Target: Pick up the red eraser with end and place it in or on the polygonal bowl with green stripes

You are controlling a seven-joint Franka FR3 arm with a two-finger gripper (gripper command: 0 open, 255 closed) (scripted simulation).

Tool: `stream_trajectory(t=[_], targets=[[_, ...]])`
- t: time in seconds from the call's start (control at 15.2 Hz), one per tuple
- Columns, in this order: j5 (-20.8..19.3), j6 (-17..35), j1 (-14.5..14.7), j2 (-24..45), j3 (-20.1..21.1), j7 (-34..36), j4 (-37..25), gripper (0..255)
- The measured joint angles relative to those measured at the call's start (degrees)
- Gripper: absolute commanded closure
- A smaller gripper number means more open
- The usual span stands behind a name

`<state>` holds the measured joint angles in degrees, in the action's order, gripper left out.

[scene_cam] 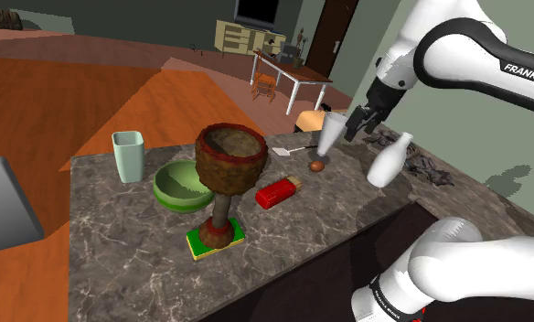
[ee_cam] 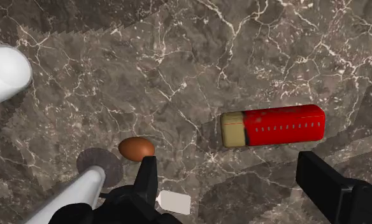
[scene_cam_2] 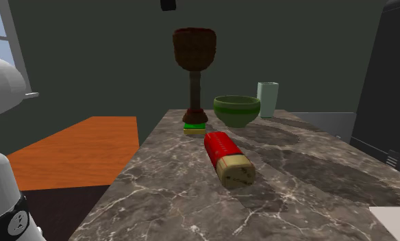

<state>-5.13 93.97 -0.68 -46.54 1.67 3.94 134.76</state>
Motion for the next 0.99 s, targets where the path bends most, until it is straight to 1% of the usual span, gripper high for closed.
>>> stream_trajectory(t=[0.07, 0.2, 0.53, 0.73, 0.99], targets=[[0.0, 0.0, 0.0, 0.0, 0.0, 0.0, 0.0, 0], [1.0, 1.7, -0.9, 0.8, 1.2, 3.8, 1.4, 0], [5.7, 8.2, -3.9, 3.4, 6.9, 20.0, 7.0, 0], [8.2, 13.5, -6.0, 6.8, 10.0, 29.5, 9.6, 0], [11.5, 20.5, -8.7, 13.5, 14.8, 42.8, 10.7, 0]])
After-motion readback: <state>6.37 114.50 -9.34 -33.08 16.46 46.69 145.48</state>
